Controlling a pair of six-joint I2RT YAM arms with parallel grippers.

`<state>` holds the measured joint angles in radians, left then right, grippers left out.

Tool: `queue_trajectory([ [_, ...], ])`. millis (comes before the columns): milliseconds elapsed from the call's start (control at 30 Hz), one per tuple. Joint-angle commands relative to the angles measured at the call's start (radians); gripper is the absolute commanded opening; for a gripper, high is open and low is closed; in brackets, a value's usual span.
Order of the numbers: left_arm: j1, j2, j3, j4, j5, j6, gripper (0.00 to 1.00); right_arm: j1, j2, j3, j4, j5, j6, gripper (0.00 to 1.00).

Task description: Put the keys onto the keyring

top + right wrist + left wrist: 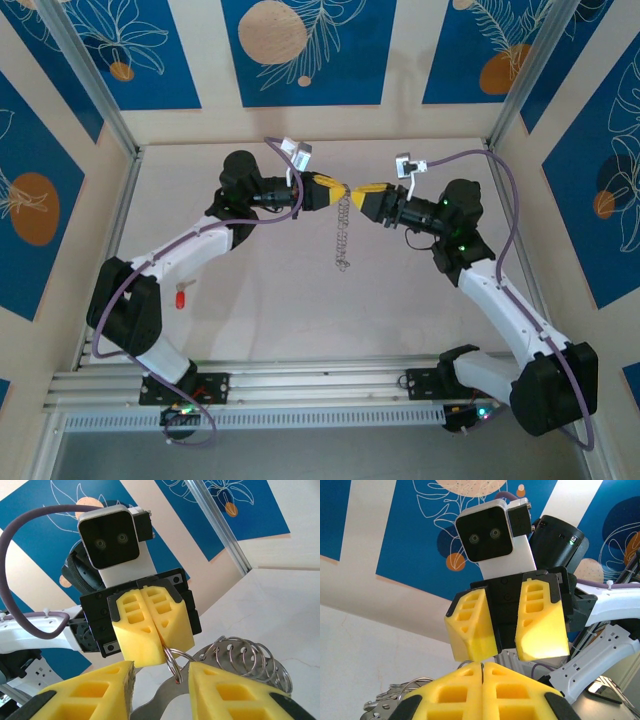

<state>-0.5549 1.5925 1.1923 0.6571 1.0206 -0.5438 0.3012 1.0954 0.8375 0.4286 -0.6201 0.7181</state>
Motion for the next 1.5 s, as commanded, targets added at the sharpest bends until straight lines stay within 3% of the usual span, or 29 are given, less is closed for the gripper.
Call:
queue_trajectory([
  [0,-0.007,-0.006,0.044,0.044,0.026,-0.007,0.00,0.017,0.010,0.007,-0.001,-0.001,0.001,0.34],
  [833,-0.007,-0.002,0.038,0.058,0.036,-0.022,0.00,0.038,0.043,0.072,-0.003,0.001,-0.013,0.28],
  [1000,-0.009,-0.002,0.033,0.062,0.037,-0.026,0.00,0.038,0.047,0.081,-0.005,-0.011,-0.015,0.19],
  [1233,-0.009,0.000,0.038,0.062,0.041,-0.031,0.00,0.041,0.061,0.086,-0.003,-0.028,-0.018,0.00],
  [1400,-0.008,0.002,0.037,0.067,0.028,-0.041,0.00,0.039,0.063,0.086,-0.022,-0.013,-0.043,0.00],
  [1433,-0.008,-0.003,0.032,0.066,0.008,-0.040,0.04,0.036,0.063,0.084,-0.025,-0.005,-0.050,0.00],
  [1467,-0.005,-0.010,0.023,0.070,-0.011,-0.039,0.18,0.031,0.064,0.084,-0.025,-0.003,-0.054,0.00],
])
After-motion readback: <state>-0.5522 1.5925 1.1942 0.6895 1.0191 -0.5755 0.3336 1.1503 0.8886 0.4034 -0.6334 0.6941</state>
